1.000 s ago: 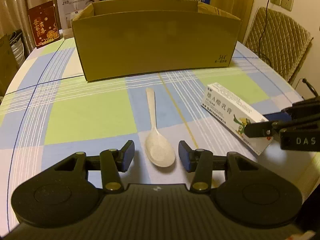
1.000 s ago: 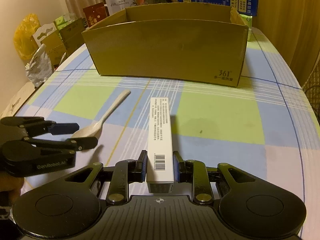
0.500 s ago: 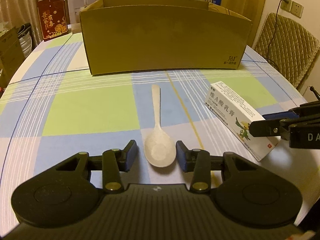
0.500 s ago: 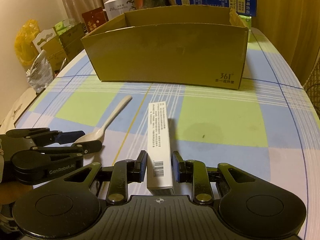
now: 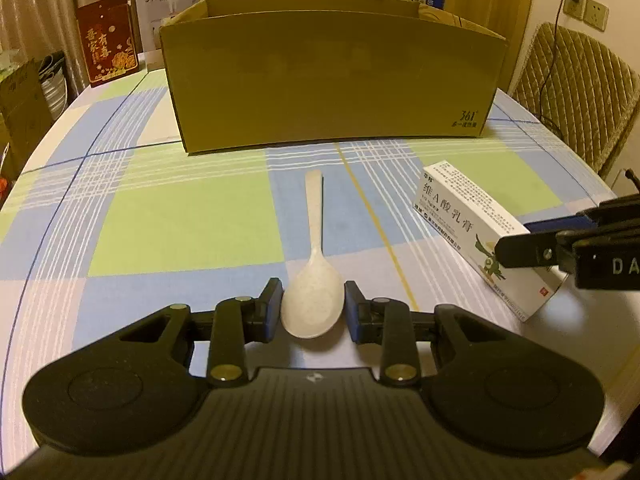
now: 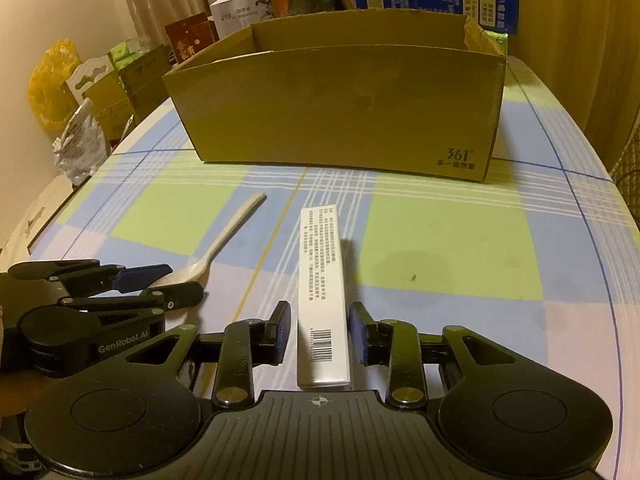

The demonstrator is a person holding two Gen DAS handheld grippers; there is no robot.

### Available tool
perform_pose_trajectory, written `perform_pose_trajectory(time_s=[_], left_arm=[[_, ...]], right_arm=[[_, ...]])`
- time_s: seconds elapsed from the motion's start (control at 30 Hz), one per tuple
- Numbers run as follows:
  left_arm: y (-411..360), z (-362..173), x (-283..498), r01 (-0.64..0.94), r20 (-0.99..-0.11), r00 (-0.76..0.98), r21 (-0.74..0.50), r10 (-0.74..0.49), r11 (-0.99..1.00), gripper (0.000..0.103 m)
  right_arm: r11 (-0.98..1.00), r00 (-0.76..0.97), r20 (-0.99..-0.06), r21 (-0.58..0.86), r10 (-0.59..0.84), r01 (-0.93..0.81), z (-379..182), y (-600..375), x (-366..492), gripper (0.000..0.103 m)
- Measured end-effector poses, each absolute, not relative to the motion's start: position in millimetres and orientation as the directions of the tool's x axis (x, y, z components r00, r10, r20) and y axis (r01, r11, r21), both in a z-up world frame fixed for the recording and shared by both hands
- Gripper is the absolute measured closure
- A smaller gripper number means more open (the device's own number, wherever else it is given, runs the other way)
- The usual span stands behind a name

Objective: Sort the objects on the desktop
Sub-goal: 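Lower left tool onto the white spoon and close on its handle, then lift the spoon with left tool while right tool carries the ointment box toward the cardboard box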

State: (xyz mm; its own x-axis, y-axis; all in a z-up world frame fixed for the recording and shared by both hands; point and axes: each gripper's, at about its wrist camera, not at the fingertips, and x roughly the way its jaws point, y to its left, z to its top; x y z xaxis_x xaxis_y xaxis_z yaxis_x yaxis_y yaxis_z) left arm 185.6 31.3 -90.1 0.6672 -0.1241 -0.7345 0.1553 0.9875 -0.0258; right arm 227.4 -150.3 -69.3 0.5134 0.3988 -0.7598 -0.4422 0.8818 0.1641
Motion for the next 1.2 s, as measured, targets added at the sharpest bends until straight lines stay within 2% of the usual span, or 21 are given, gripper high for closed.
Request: perform_pose_trajectory(time_s=[0.37,0.9,0.97,1.0,1.2], left_arm=[[33.0,-88.9,185.3,0.134,-0.737,0.662,-0.063,-0.137,0.989,0.075],[24.8,-88.1,184.1,0.157,-0.744,0.661,0.012,-0.096,0.988,0.076],[25.5,-87.0,183.9,0.155,-0.742,0.663,0.012,-0.095,0.988,0.076],[25.6,-86.5,183.5,0.155,-0.741,0.664,0.011,-0.096,0.988,0.076],[24.5,-80.8,182.0,0.165,-0.734,0.671,0.007,-0.107,0.986,0.076]], right_arm=[[0.880,0.518,-0.758,0.153,0.396,-0.449,-71.1,-145.3,232.1,0.068],[0.876,0.508,-0.780,0.103,0.366,-0.472,-89.2,-124.6,253.3,0.068],[0.877,0.506,-0.786,0.092,0.355,-0.472,-92.2,-122.9,253.9,0.070],[0.878,0.514,-0.786,0.075,0.344,-0.472,-92.4,-121.8,253.6,0.079],[0.880,0.543,-0.761,0.077,0.355,-0.469,-81.5,-124.4,246.6,0.080]])
